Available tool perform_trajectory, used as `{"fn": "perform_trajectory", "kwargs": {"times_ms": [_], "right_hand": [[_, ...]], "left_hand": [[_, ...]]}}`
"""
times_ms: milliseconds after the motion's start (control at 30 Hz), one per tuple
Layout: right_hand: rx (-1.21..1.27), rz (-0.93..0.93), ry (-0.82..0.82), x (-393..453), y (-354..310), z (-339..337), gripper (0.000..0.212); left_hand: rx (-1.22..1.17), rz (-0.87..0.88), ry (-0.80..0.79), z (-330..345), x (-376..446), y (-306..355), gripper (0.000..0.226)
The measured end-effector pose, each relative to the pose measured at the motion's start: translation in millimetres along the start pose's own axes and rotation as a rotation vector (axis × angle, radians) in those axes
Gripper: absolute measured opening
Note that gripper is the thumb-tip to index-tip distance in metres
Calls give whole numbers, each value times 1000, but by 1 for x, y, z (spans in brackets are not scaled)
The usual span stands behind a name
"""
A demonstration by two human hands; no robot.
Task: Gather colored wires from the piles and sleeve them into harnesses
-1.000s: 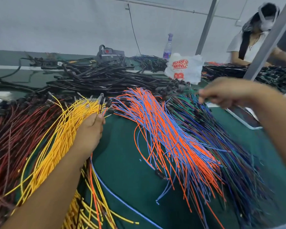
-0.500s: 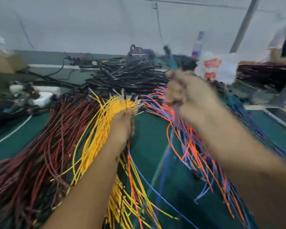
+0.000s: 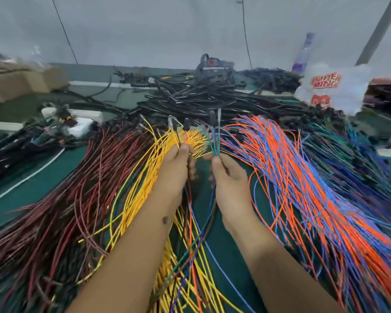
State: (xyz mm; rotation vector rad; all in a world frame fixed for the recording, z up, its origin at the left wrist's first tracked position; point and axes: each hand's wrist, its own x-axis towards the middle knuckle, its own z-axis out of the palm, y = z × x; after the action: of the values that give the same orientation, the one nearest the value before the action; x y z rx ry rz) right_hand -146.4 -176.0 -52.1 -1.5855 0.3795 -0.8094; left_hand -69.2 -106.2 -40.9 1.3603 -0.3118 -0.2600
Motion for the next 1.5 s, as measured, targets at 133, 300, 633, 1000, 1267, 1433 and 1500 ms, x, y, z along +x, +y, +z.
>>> {"fn": "perform_trajectory", "kwargs": {"times_ms": [133, 300, 633, 1000, 1267, 1433, 1500], "right_hand": [[48, -99, 53, -2, -7, 1, 25], [-547, -155, 85, -1, -2, 1, 30], [-273, -68, -241, -12, -4, 10, 72], [289, 255, -116, 10, -11, -13, 30], [103, 126, -68, 21, -23, -25, 29], [167, 79, 149, 53, -65, -55, 42], [205, 43, 199, 66, -78, -75, 42]], "left_hand": [[-54, -37, -58, 5, -10, 4, 27], [-88, -112, -103, 10, -13, 2, 30], [-179, -228, -79, 7, -17, 11, 15], [148, -145, -472, 18, -24, -4, 35], [330, -174, -409, 29, -34, 12, 47], [25, -262, -644, 20, -43, 49, 31], [87, -259, -698, 12, -46, 60, 28]]}}
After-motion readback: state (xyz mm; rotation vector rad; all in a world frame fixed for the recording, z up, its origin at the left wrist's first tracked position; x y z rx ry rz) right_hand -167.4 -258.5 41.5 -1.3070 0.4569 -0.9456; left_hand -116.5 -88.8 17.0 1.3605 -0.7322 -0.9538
